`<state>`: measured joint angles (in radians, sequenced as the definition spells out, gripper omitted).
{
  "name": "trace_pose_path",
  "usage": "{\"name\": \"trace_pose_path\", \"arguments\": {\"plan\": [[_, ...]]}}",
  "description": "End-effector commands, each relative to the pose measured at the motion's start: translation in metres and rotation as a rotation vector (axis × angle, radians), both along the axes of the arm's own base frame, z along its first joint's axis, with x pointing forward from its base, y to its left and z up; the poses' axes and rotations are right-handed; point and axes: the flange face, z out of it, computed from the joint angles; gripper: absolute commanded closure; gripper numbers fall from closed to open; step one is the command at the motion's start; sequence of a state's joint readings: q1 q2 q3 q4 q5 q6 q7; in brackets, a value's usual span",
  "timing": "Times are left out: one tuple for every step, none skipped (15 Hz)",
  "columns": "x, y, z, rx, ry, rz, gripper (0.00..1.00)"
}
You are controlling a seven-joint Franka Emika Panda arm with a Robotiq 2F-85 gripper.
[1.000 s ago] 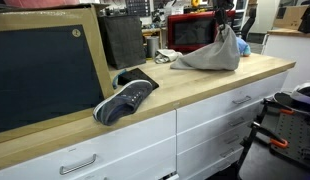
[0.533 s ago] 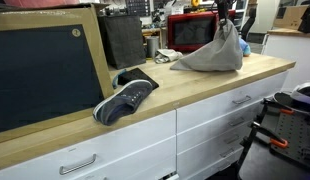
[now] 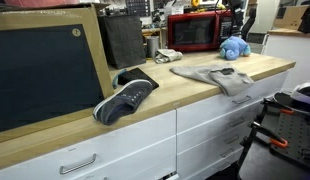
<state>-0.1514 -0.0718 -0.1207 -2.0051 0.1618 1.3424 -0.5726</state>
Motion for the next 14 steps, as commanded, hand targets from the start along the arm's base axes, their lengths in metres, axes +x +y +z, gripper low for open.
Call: {"name": "trace_pose_path", "arguments": {"plan": [[0.01, -0.018, 0.011, 0.013, -0.001, -0.023, 0.11], [0.017, -0.027, 0.01, 0.011, -0.03, -0.055, 0.02], [0.028, -0.037, 0.006, 0.007, -0.067, -0.103, 0.0], [0.039, -0.046, 0.002, 0.002, -0.103, -0.153, 0.0], [0.052, -0.056, -0.006, -0.013, -0.138, -0.21, 0.0], [0.064, -0.065, -0.014, -0.024, -0.175, -0.261, 0.0], [0.076, -0.073, -0.024, -0.042, -0.205, -0.315, 0.0], [0.087, -0.081, -0.037, -0.067, -0.237, -0.366, 0.0], [0.096, -0.087, -0.049, -0.097, -0.264, -0.413, 0.0], [0.104, -0.093, -0.062, -0.137, -0.287, -0.457, 0.0], [0.11, -0.098, -0.074, -0.185, -0.308, -0.493, 0.0], [0.115, -0.103, -0.086, -0.229, -0.329, -0.529, 0.0], [0.118, -0.106, -0.096, -0.275, -0.343, -0.563, 0.0], [0.121, -0.109, -0.106, -0.307, -0.352, -0.59, 0.0]]}}
